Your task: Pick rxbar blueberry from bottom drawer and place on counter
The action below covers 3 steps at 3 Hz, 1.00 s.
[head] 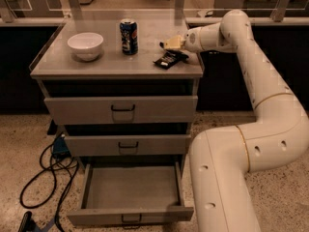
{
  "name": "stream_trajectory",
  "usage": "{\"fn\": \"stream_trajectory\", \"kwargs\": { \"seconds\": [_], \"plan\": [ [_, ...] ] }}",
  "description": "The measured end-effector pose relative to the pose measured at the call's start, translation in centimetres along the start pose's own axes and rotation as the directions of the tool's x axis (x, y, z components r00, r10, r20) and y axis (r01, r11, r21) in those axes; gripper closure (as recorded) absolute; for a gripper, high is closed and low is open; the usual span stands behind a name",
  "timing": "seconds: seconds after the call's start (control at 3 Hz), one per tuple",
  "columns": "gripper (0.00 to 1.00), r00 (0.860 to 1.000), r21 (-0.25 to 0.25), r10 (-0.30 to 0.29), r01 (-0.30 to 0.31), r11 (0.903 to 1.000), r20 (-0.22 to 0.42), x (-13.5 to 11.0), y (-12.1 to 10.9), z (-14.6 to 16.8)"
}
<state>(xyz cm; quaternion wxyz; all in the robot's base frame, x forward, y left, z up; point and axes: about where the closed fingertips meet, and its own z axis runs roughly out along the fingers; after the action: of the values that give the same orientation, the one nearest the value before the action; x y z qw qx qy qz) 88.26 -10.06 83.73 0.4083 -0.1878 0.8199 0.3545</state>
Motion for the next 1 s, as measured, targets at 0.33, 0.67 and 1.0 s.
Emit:
{"fn": "stream_trajectory", "kwargs": {
  "seconds": [0.33, 0.67, 1.0],
  "plan": [
    [0.81, 1.000, -0.001, 0.002, -0.002, 1.0000, -0.001, 0.08, -0.02, 0.10],
    [0.58, 1.000, -0.001, 0.002, -0.002, 1.0000, -0.002, 0.08, -0.02, 0.10],
    [0.35, 1.000, -0.001, 0.002, -0.002, 1.0000, -0.002, 0.08, -0.02, 0.11]
  ]
}}
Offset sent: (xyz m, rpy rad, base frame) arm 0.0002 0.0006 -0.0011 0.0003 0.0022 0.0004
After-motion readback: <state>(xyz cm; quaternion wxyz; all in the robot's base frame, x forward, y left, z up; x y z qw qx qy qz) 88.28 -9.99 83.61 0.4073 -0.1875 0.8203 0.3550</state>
